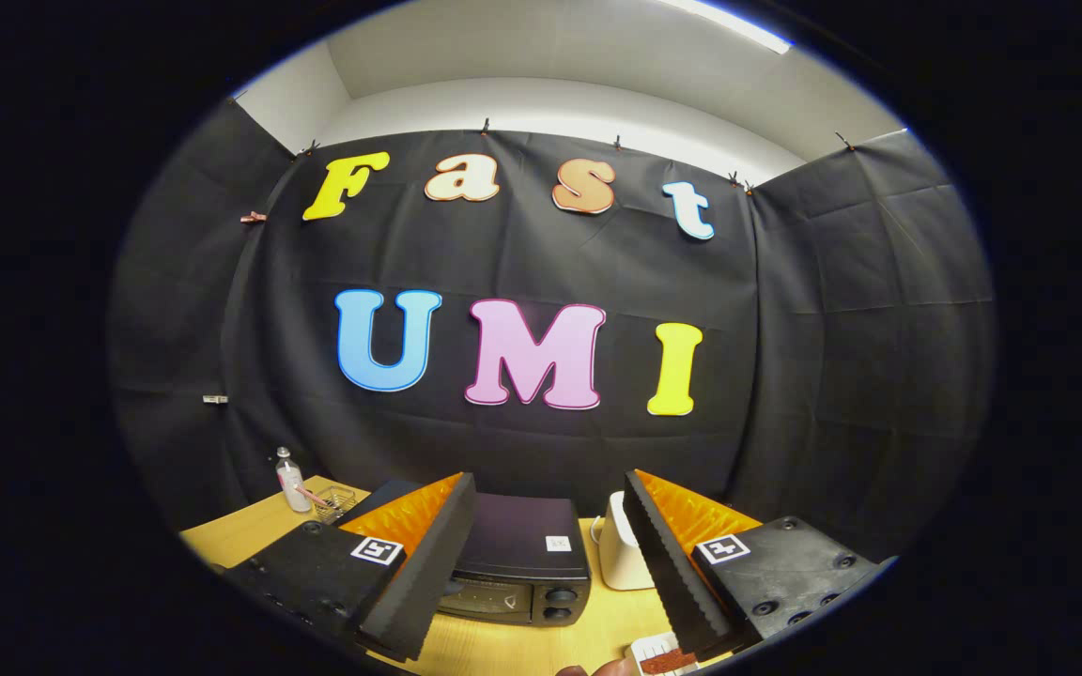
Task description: Open the toaster oven, put the food inside, and close the toaster oven door.
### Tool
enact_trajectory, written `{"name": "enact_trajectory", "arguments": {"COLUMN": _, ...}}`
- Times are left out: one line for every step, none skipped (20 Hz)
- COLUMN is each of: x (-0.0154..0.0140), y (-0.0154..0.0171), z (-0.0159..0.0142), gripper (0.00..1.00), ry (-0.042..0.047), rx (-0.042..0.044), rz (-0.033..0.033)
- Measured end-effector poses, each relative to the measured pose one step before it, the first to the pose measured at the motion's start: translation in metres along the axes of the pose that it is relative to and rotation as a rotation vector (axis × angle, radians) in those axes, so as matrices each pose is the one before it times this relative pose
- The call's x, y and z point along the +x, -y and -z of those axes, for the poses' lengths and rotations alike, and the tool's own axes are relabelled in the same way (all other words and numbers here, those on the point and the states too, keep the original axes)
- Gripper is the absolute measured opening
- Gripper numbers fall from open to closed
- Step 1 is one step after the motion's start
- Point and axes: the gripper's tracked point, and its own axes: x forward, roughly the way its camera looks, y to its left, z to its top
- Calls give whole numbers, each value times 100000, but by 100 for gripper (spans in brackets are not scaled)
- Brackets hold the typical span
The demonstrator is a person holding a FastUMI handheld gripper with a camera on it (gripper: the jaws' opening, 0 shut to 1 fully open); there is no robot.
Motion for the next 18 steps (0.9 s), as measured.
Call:
{"name": "enact_trajectory", "arguments": {"x": 161, "y": -804, "z": 217, "gripper": 97, "ry": -369, "rx": 188, "rz": -833}}
{"name": "enact_trajectory", "arguments": {"x": 239, "y": -861, "z": 294, "gripper": 97, "ry": -544, "rx": 56, "rz": -643}}
{"name": "enact_trajectory", "arguments": {"x": 197, "y": -725, "z": 449, "gripper": 97, "ry": -551, "rx": -109, "rz": -960}}
{"name": "enact_trajectory", "arguments": {"x": 312, "y": -940, "z": 436, "gripper": 97, "ry": -856, "rx": -15, "rz": -1044}}
{"name": "enact_trajectory", "arguments": {"x": 422, "y": -1048, "z": 707, "gripper": 97, "ry": -1449, "rx": 38, "rz": -1074}}
{"name": "enact_trajectory", "arguments": {"x": 399, "y": -906, "z": 695, "gripper": 97, "ry": -1486, "rx": 234, "rz": -863}}
{"name": "enact_trajectory", "arguments": {"x": 418, "y": -691, "z": 705, "gripper": 97, "ry": -1764, "rx": 487, "rz": -470}}
{"name": "enact_trajectory", "arguments": {"x": 409, "y": -791, "z": 972, "gripper": 97, "ry": -2593, "rx": 986, "rz": -548}}
{"name": "enact_trajectory", "arguments": {"x": 402, "y": -662, "z": 910, "gripper": 97, "ry": -2741, "rx": 919, "rz": 156}}
{"name": "enact_trajectory", "arguments": {"x": 464, "y": -529, "z": 875, "gripper": 97, "ry": -2643, "rx": 701, "rz": 73}}
{"name": "enact_trajectory", "arguments": {"x": 602, "y": -721, "z": 828, "gripper": 97, "ry": -2512, "rx": 329, "rz": -421}}
{"name": "enact_trajectory", "arguments": {"x": 658, "y": -644, "z": 1047, "gripper": 97, "ry": -2704, "rx": -475, "rz": -235}}
{"name": "enact_trajectory", "arguments": {"x": 502, "y": -375, "z": 897, "gripper": 97, "ry": -2761, "rx": -765, "rz": -58}}
{"name": "enact_trajectory", "arguments": {"x": 548, "y": -529, "z": 1153, "gripper": 98, "ry": -3194, "rx": -157, "rz": -299}}
{"name": "enact_trajectory", "arguments": {"x": 529, "y": -578, "z": 1033, "gripper": 97, "ry": -3246, "rx": 503, "rz": -616}}
{"name": "enact_trajectory", "arguments": {"x": 398, "y": -551, "z": 880, "gripper": 97, "ry": -2787, "rx": 505, "rz": -269}}
{"name": "enact_trajectory", "arguments": {"x": 600, "y": -443, "z": 705, "gripper": 97, "ry": -2342, "rx": 506, "rz": -111}}
{"name": "enact_trajectory", "arguments": {"x": 599, "y": -388, "z": 650, "gripper": 98, "ry": -1878, "rx": -135, "rz": -26}}
